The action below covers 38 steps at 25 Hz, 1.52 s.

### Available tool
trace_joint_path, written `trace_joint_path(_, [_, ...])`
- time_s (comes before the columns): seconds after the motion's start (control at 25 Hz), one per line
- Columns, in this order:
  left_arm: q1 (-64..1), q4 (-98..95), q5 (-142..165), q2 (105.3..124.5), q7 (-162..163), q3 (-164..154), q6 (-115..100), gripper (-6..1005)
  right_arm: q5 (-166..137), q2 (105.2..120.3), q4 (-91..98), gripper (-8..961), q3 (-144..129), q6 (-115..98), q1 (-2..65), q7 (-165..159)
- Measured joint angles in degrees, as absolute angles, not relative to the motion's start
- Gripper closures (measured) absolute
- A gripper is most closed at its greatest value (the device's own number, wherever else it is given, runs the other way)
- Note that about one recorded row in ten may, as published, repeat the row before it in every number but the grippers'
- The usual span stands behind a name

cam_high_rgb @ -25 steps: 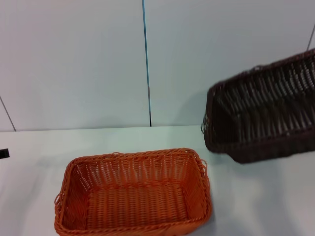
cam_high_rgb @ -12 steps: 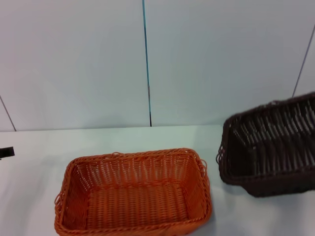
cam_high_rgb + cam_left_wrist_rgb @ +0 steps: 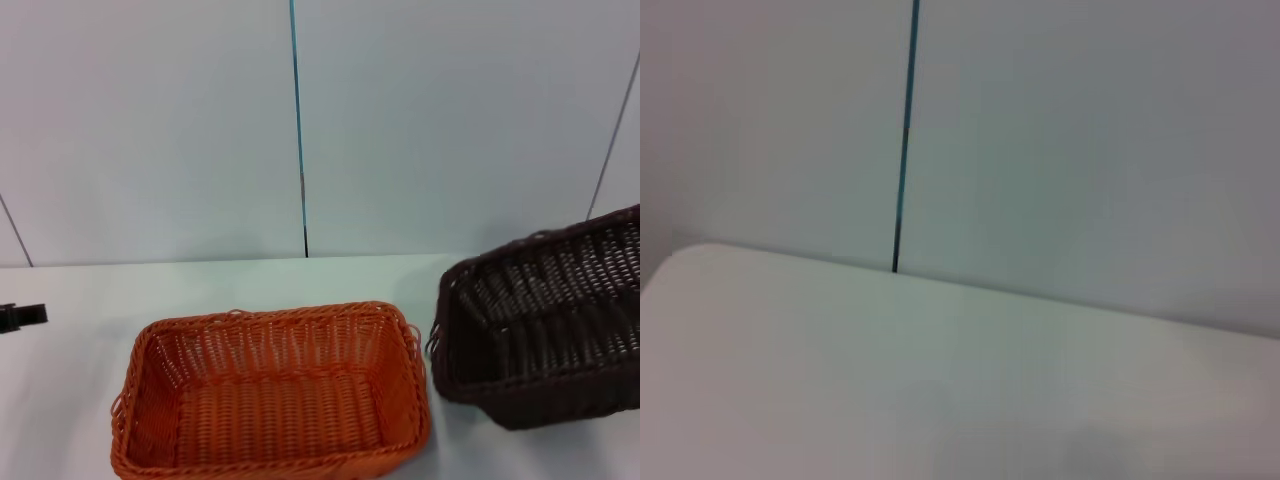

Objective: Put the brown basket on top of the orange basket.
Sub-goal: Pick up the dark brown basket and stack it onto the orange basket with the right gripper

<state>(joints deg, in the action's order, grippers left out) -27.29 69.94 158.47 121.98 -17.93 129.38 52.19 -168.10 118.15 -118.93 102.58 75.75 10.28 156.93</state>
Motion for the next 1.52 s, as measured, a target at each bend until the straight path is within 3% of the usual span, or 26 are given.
trace_joint_path(0.4, [-27.07, 69.71, 158.47, 123.23, -17.93, 129.37, 52.75, 78, -168.16, 117.82, -118.51, 771, 102.31, 84.98, 22.52, 158.93])
trace_joint_path(0.8, [-26.73, 69.32, 158.47, 123.42, -18.02, 129.38, 52.75, 78, -168.23, 116.62, -118.6, 770, 101.7, 89.59, 30.35, 159.46])
trace_joint_path(1.04, [-26.6, 69.0, 158.46, 123.43, -18.02, 129.41, 52.36, 78, -168.25, 114.53, -118.72, 771, 102.94, 91.86, 32.58, 159.34])
trace_joint_path(1.24, [-26.73, 69.11, 158.46, 123.42, -17.99, 129.46, 52.64, 78, -168.31, 111.62, -118.69, 771, 104.55, 93.68, 35.65, 159.32])
trace_joint_path(1.52, [-26.97, 69.46, 158.46, 123.39, -17.84, 129.58, 52.6, 78, -168.3, 111.51, -118.19, 771, 103.65, 92.32, 40.23, 159.78])
